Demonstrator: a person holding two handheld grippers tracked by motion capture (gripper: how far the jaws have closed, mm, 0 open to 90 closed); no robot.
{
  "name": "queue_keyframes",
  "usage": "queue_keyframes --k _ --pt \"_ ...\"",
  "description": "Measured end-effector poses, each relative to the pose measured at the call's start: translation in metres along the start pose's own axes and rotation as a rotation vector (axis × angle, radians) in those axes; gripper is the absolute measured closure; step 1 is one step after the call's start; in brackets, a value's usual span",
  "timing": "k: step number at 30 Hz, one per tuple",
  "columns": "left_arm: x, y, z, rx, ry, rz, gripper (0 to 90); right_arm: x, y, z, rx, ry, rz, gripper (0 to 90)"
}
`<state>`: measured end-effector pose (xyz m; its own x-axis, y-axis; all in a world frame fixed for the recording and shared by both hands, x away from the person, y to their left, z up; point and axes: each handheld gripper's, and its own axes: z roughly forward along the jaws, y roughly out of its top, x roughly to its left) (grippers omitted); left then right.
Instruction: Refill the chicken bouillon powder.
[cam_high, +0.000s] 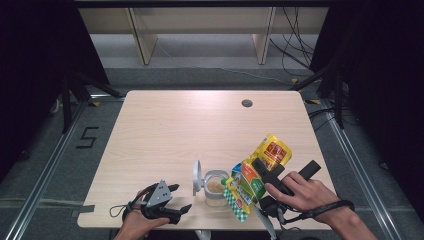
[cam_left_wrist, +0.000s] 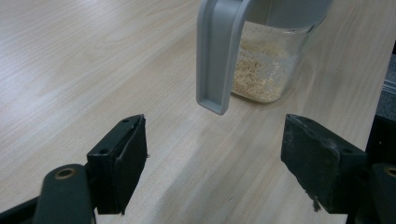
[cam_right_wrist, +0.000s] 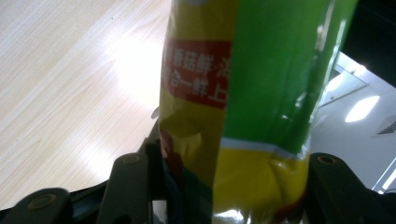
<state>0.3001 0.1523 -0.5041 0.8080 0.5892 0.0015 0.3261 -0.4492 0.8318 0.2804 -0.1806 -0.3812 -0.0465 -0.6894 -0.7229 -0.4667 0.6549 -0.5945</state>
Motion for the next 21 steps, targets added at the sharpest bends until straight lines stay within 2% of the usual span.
queue_keyframes --k 3,5,7,9,12,14,15,19,21 --pt "-0.0003 0.0000 -0.0002 0.000 0.007 0.000 22.4 -0.0007 0.0004 0.0008 0.001 -0.012 -0.005 53.6" --pt "-0.0002 0.0000 -0.0003 0.001 0.007 0.001 22.4 -0.0009 0.0007 0.0012 -0.006 -0.012 -0.014 53.6" --pt "-0.0002 0.0000 -0.0003 0.001 0.007 0.000 22.4 -0.0004 0.0013 0.0011 -0.002 0.003 0.007 53.6" --pt "0.0002 0.0000 0.0000 0.001 -0.002 0.000 22.3 -0.0019 0.0023 0.0013 -0.005 -0.003 -0.010 53.6" --pt "-0.0002 0.0000 -0.0002 0.001 0.007 0.000 22.3 -0.0021 0.0029 0.0020 -0.013 0.004 -0.002 53.6" --pt "0.0000 0.0000 -0.0003 0.000 0.007 0.000 22.3 -0.0028 0.0031 0.0022 -0.011 -0.013 -0.015 53.6" --pt "-0.0003 0.0000 -0.0002 -0.003 0.004 -0.006 22.2 -0.0029 0.0034 0.0021 -0.010 -0.003 -0.008 53.6" --pt "0.0001 0.0000 -0.0004 0.003 0.006 0.001 21.3 -0.0036 0.0040 0.0027 -0.012 -0.008 -0.015 53.6" --pt "0.0008 0.0001 -0.0003 0.001 0.006 0.008 20.6 -0.0029 0.0042 0.0032 -0.006 -0.003 -0.004 53.8"
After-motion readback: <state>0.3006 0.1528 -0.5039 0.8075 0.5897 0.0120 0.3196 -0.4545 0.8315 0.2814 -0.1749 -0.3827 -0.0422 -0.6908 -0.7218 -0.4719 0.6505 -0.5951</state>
